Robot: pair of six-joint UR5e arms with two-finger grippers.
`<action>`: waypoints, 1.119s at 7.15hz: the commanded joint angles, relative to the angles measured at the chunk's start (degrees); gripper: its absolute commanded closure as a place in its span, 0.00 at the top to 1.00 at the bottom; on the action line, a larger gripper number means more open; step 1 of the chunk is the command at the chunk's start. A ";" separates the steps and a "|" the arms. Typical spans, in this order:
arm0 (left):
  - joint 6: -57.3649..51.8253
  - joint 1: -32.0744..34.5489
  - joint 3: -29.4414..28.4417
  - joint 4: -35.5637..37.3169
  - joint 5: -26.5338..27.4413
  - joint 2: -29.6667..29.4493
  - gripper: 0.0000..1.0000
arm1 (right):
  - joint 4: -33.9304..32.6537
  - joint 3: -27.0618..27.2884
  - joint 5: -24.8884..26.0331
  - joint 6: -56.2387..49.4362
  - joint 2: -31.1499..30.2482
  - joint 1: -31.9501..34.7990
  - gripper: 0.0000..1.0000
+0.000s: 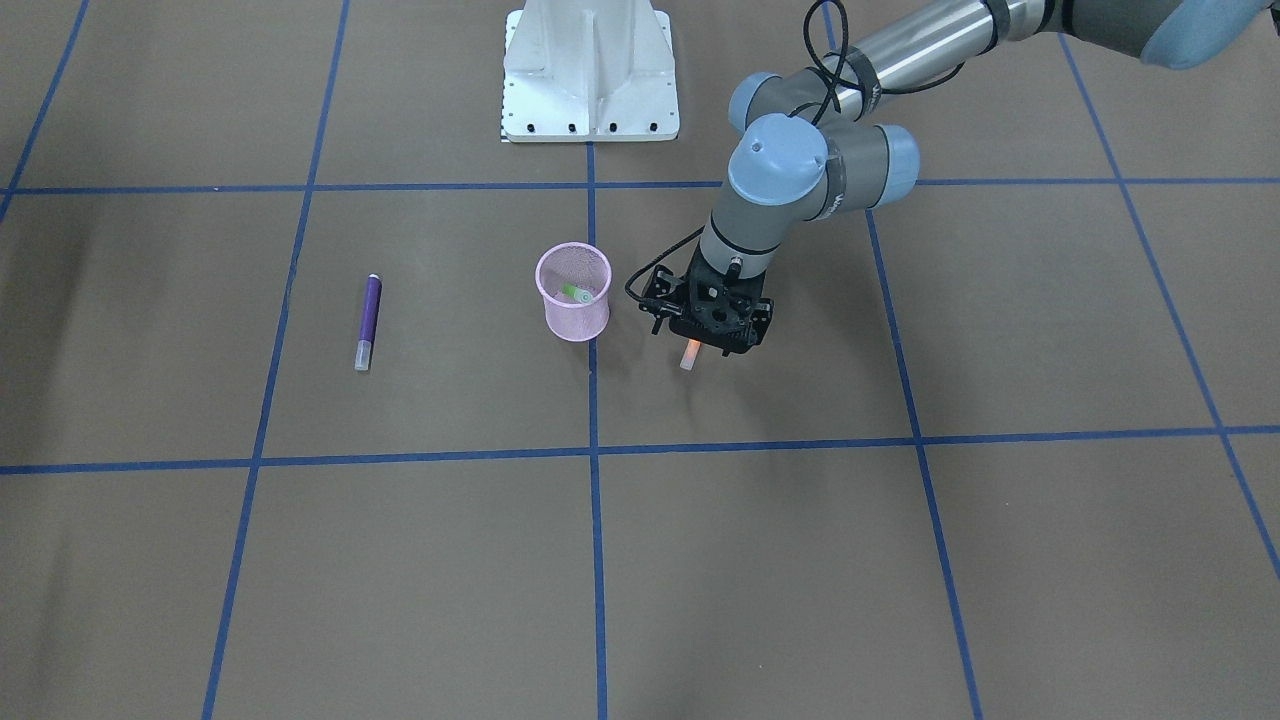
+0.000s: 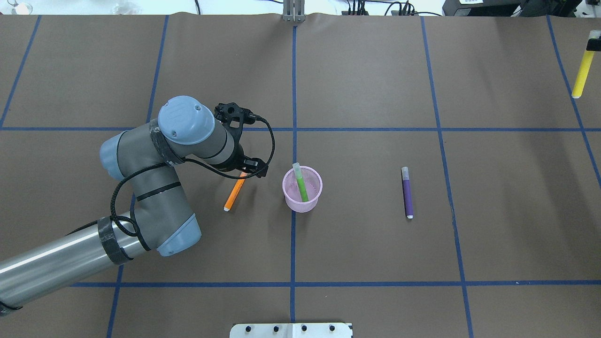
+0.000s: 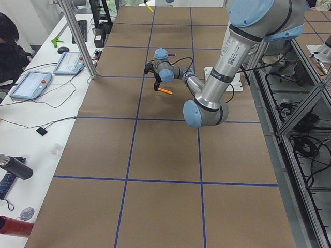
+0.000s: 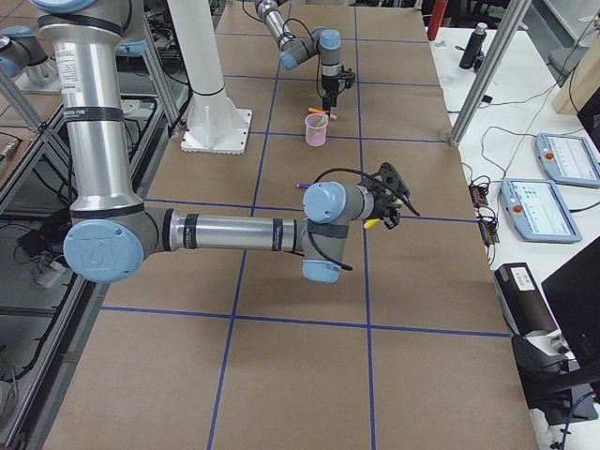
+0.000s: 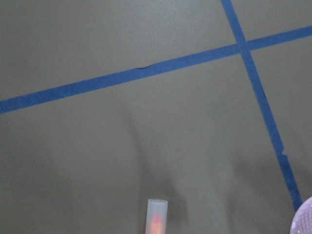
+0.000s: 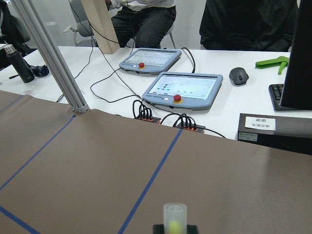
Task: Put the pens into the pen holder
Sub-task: 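Lower left gripper onto orange marker while right gripper lifts yellow marker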
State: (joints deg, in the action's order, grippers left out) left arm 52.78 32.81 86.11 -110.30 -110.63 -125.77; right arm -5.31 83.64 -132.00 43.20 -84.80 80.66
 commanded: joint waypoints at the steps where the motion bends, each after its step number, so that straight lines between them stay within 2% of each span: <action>1: -1.00 -0.03 -0.68 0.00 -0.03 0.00 0.95 | 1.00 0.46 0.17 1.35 2.35 -2.78 0.00; 3: -1.10 -0.12 -1.12 0.09 -0.38 0.00 0.85 | 1.62 1.34 0.95 1.71 2.71 -4.98 0.00; 6: -1.19 -0.12 -0.59 4.11 -0.64 -0.79 0.62 | 1.62 2.49 1.84 1.71 2.71 -6.84 0.00; 7: -1.19 -0.12 -0.59 4.22 -0.64 -0.79 0.56 | 1.62 2.49 1.75 1.71 2.71 -6.84 0.00; 8: -1.19 -0.12 -0.59 4.22 -0.64 -0.79 0.56 | 1.71 2.58 1.66 1.71 2.71 -6.92 0.00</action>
State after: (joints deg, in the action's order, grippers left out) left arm 51.59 32.70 85.47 -106.40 -111.26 -126.50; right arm -3.67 86.11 -130.27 44.91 -82.09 73.84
